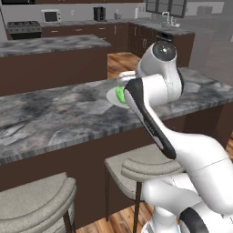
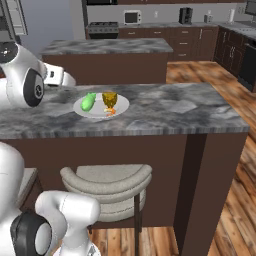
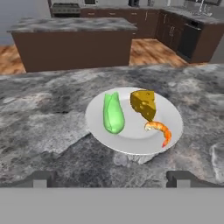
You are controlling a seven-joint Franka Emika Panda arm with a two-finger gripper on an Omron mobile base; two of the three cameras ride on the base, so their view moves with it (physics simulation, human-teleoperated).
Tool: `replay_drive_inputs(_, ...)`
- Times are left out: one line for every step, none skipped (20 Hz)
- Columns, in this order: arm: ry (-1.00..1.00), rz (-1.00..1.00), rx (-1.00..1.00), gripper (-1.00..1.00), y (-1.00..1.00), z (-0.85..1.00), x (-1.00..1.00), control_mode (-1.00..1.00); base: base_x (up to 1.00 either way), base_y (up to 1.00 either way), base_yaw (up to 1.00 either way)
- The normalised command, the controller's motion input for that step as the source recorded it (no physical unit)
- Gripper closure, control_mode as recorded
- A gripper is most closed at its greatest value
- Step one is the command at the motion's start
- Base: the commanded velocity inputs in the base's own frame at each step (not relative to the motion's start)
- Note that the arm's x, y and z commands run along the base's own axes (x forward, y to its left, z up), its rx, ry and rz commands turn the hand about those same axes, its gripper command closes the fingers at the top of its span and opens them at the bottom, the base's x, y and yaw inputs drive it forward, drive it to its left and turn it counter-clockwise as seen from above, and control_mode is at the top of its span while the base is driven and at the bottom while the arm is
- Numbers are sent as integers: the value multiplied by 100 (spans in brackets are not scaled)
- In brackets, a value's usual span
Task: Take the cheese, shrimp, and corn from the fridge and place them on the plate on the dining counter to create an appetizer plate.
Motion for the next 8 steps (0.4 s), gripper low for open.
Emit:
replay_drive_inputs(0,0,8,-100,0,11,-100,-100,0,0,0)
replay_drive_inputs(0,0,6,-100,0,0,-100,-100,0,0,0)
replay_drive_inputs(0,-1,5,-100,-2,0,-100,-100,0,0,0)
replay_drive_inputs(0,-2,3,-100,-7,0,-100,-100,0,0,0)
replay_drive_inputs(0,-3,3,-100,-12,0,-100,-100,0,0,0)
replay_drive_inputs(0,-4,1,-100,-14,0,-100,-100,0,0,0)
replay_drive_inputs(0,-4,0,-100,-15,0,-100,-100,0,0,0)
replay_drive_inputs(0,-4,0,-100,-18,0,-100,-100,0,0,0)
